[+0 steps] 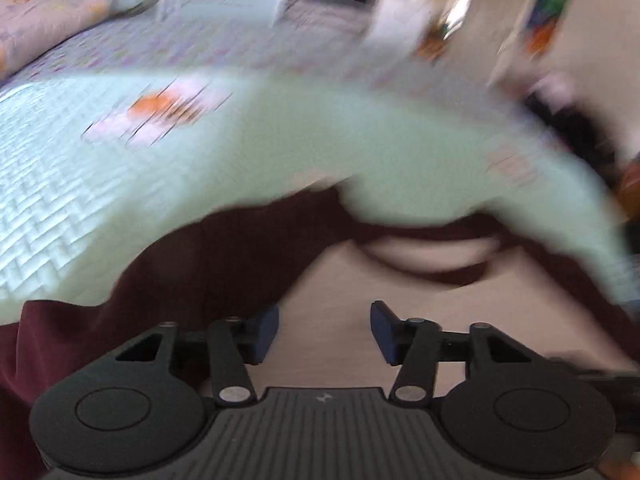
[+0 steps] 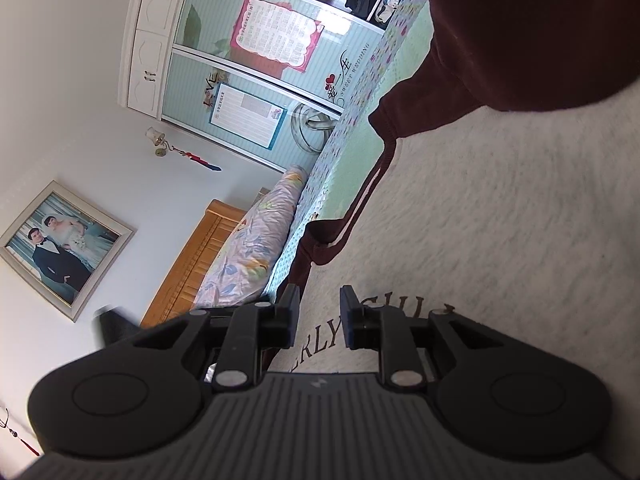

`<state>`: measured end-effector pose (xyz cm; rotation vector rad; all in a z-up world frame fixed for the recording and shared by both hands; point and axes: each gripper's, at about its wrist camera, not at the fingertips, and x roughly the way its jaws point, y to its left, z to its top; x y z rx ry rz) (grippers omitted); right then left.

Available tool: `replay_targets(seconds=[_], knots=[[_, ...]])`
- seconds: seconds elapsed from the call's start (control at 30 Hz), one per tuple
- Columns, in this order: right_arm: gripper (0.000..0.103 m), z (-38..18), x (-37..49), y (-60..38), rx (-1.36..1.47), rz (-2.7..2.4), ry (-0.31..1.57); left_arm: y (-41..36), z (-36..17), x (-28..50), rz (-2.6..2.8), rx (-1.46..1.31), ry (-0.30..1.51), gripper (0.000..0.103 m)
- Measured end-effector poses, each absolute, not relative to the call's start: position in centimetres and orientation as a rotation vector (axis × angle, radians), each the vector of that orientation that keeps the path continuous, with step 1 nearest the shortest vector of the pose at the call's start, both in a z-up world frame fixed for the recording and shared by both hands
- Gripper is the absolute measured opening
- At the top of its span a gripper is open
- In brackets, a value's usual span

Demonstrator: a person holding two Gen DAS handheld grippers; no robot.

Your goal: Fold clothes

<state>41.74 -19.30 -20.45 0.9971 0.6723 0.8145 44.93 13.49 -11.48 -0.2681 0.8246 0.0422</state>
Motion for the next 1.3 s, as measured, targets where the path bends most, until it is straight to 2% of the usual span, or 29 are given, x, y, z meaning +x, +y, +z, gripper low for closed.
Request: replay_targets(seconds=[0.13,0.23,0.3,0.37,0.47,0.5,0.53,0.57,0.6,0.67,0.73,0.77,0.8,0.83,0.87,0.9,0.93,1.0,1.03,1.2,1.3], knots=[[0.024,-20.5,41.9,-19.2,0.994,0.821,0.676,18.9,-11.7,46.1,0.23,-0.39,0.772,0.003],[0.024,-20.6,41.9,-19.2,0.992,0.823,0.675,17.6,-10.3,45.7,0.213,-0.323,0.752,0.003],[0.024,-20.6,41.9,-19.2,0.994,0.824,0.675,17.1,-8.9,44.4,0.156,-0.401,0.666,0.044],[0.024,-20.5,41.9,-19.2,0.996,0.826,0.674,16.5,-7.8,43.0,0.044,-0.509,0.605,0.053],[0.024,-20.5,41.9,-19.2,0.998,0.826,0.675,14.3,-8.8,43.4,-0.038,-0.471,0.727,0.06],[0.024,-20.5,41.9,-19.1,0.998,0.826,0.675,13.7,-9.7,43.7,-0.019,-0.411,0.783,0.058],[0.024,-20.5,41.9,-19.1,0.998,0.826,0.675,13.3,-10.9,44.1,0.027,-0.332,0.822,0.046],[0.024,-20.4,41.9,-19.0,0.999,0.825,0.675,13.5,-11.4,44.2,0.064,-0.303,0.81,0.028],[0.024,-20.4,41.9,-18.9,0.998,0.825,0.675,14.1,-11.3,44.2,0.123,-0.294,0.776,0.016],[0.025,-20.4,41.9,-18.9,0.997,0.825,0.675,15.1,-10.8,44.4,0.253,-0.282,0.727,0.009],[0.025,-20.4,41.9,-18.8,0.995,0.825,0.675,16.3,-10.1,43.9,0.307,-0.335,0.694,0.02],[0.025,-20.4,41.9,-18.7,0.995,0.825,0.675,16.8,-9.5,43.2,0.281,-0.37,0.675,0.034],[0.025,-20.5,41.9,-18.7,0.996,0.825,0.674,17.2,-9.0,42.3,0.26,-0.375,0.647,0.057],[0.025,-20.4,41.7,-18.7,0.996,0.824,0.674,17.7,-8.3,41.2,0.256,-0.349,0.613,0.066],[0.025,-20.4,41.5,-18.7,0.997,0.822,0.674,18.5,-7.7,39.8,0.279,-0.312,0.585,0.08],[0.025,-20.3,41.5,-18.7,0.997,0.823,0.675,19.6,-7.2,38.4,0.325,-0.276,0.562,0.086],[0.025,-20.2,41.5,-18.8,0.996,0.823,0.675,21.0,-6.7,36.8,0.382,-0.257,0.542,0.089],[0.025,-20.3,41.6,-18.7,0.996,0.823,0.676,24.9,-5.8,32.8,0.525,-0.279,0.514,0.1],[0.025,-20.4,41.7,-18.6,0.995,0.822,0.676,27.3,-5.3,30.3,0.599,-0.319,0.497,0.102],[0.025,-20.8,41.9,-18.5,0.99,0.821,0.676,38.7,-5.4,20.1,0.93,-0.508,0.518,0.101],[0.025,-21.1,42.0,-18.4,0.988,0.821,0.676,42.2,-6.6,15.1,1.015,-0.593,0.548,0.101]])
